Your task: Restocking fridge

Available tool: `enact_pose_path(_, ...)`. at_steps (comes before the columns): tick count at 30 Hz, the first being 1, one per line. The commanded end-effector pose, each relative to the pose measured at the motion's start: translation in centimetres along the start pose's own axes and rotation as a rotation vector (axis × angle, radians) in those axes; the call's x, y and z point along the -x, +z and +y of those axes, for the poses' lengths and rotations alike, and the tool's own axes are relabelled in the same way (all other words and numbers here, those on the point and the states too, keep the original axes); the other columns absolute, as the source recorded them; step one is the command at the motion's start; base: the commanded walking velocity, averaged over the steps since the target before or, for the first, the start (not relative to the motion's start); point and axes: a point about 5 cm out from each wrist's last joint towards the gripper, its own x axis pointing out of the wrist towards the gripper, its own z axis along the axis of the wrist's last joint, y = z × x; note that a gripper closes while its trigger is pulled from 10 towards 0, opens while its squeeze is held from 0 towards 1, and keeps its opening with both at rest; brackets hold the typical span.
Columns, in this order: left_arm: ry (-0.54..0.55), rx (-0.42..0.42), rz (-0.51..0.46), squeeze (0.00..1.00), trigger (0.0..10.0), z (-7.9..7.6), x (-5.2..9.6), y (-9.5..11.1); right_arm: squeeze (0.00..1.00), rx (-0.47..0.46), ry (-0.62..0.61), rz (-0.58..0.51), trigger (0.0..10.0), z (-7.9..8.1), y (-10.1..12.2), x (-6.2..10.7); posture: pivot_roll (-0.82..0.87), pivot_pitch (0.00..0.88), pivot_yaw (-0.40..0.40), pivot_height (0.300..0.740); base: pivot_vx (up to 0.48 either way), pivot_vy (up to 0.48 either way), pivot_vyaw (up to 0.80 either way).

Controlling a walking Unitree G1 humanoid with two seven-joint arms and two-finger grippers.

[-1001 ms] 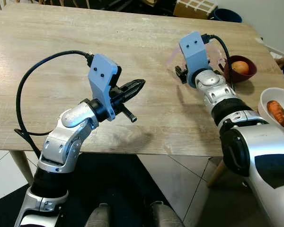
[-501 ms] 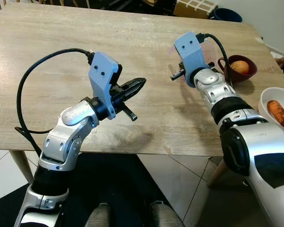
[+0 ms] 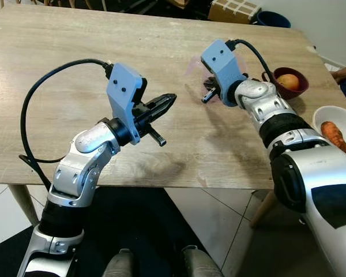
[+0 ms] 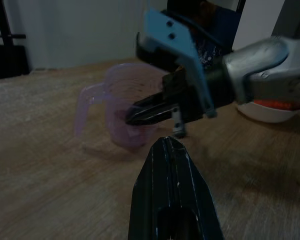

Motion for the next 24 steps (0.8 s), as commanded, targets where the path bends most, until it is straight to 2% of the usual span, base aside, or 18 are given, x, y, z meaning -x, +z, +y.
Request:
enact_pose_path(1,-0.023,0.014,0.0,0.0,10.0,-0.4,-0.1,-0.6,0.0,-0.008,0.104,0.061,0.0,0.9,-1.5,0.0,0.0,0.199,-0.092,0.707,0.0,0.0,0.0)
enact_pose_path(12,-0.043,0.008,0.0,0.0,10.0,-0.7,-0.2,-0.8,0.0,0.018,0.311,0.049,0.0,0.8,-1.7,1.1,-0.02,0.184,-0.085,0.707,0.0,0.0,0.0)
enact_pose_path(22,-0.044,0.008,-0.001,0.0,10.0,-0.7,-0.2,-0.8,0.0,0.011,0.333,0.04,0.0,0.8,-1.6,1.2,-0.02,0.185,-0.085,0.707,0.0,0.0,0.0)
enact_pose_path(23,-0.044,0.009,-0.002,0.0,10.0,-0.6,-0.2,-0.8,0.0,0.007,0.352,0.029,0.0,0.8,-1.5,1.3,-0.02,0.185,-0.085,0.707,0.0,0.0,0.0)
enact_pose_path(24,-0.046,0.01,-0.004,0.0,10.0,-0.7,-0.2,-0.8,0.0,0.04,0.461,0.018,0.0,0.8,-1.0,1.7,-0.02,0.188,-0.094,0.707,0.0,0.0,0.0)
